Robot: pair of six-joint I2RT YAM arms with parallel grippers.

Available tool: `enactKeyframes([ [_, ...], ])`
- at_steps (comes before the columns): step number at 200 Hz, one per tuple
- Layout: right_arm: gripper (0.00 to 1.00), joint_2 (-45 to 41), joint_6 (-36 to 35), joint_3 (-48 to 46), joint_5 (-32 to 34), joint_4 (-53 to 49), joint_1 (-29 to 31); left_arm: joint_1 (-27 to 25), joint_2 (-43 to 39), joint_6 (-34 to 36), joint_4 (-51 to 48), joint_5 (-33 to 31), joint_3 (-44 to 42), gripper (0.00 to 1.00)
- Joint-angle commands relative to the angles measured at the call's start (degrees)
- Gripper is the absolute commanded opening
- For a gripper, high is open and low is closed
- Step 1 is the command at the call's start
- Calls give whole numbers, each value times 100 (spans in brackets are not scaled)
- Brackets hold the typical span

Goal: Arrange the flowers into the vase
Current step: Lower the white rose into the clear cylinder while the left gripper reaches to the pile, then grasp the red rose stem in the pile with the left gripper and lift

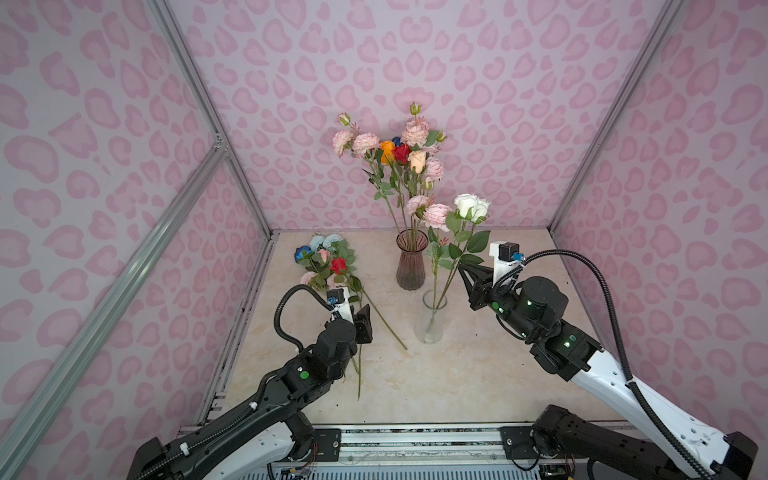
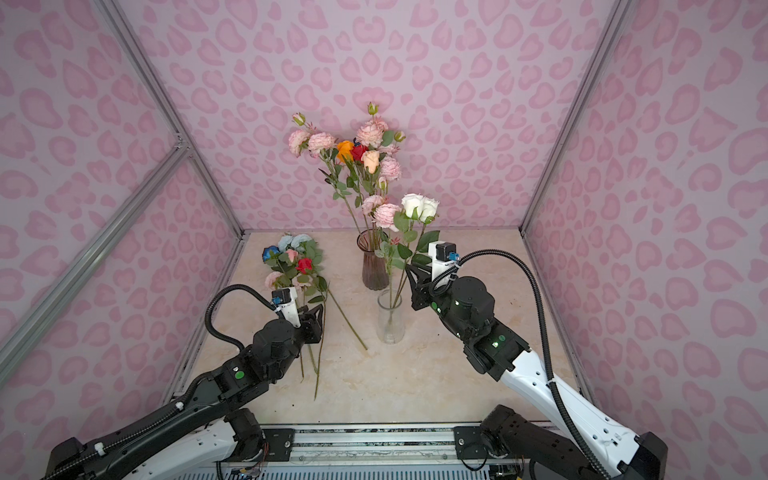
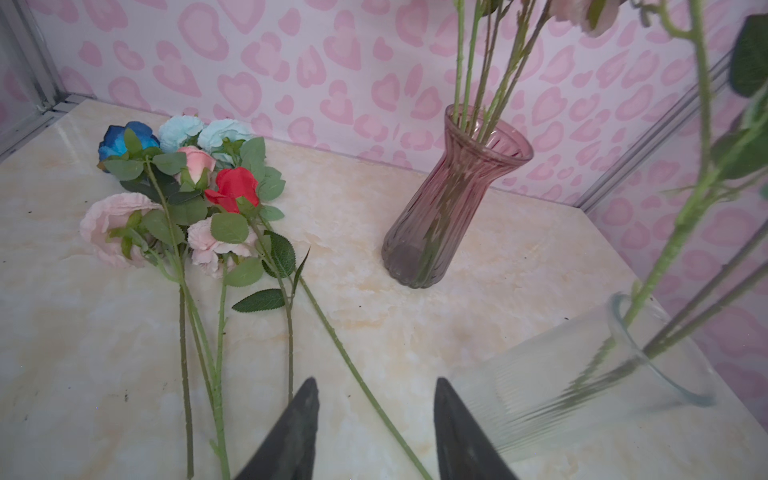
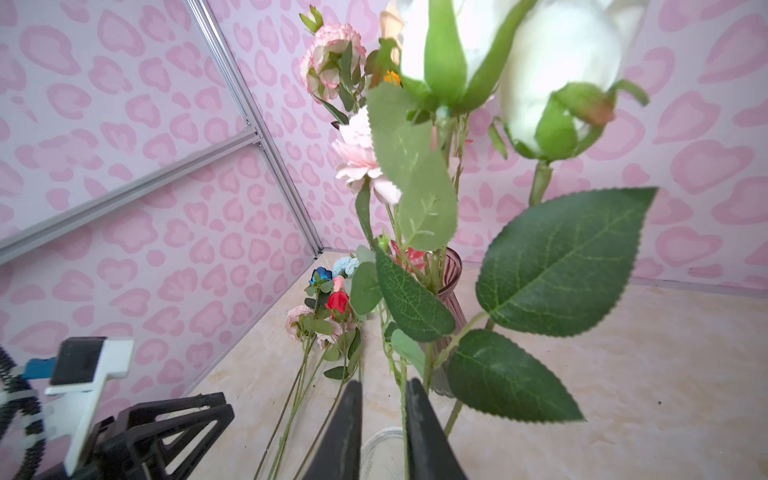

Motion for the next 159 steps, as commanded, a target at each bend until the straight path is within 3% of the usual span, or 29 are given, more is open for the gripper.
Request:
enactKeyframes([
  [1,22,-261,5,-63,118,-147,89,300,468,-347,-224,96,243,50],
  [31,23,-662,-20,-191,390,-452,113,1096,1596,-691,-781,952,810,49],
  [70,24,-935,153,-563,298,-339,117,1673,3161,-688,-964,1201,1593,43],
  [99,25,-980,147,-668,276,-310,115,1739,4262,-623,-1278,1165,2363,37],
  [153,26,-1088,47,-843,285,-218,71,1779,5378,-579,-1428,1157,2919,37],
  [159,26,-1092,44,-853,274,-207,61,1788,5470,-567,-1428,1156,2937,32],
])
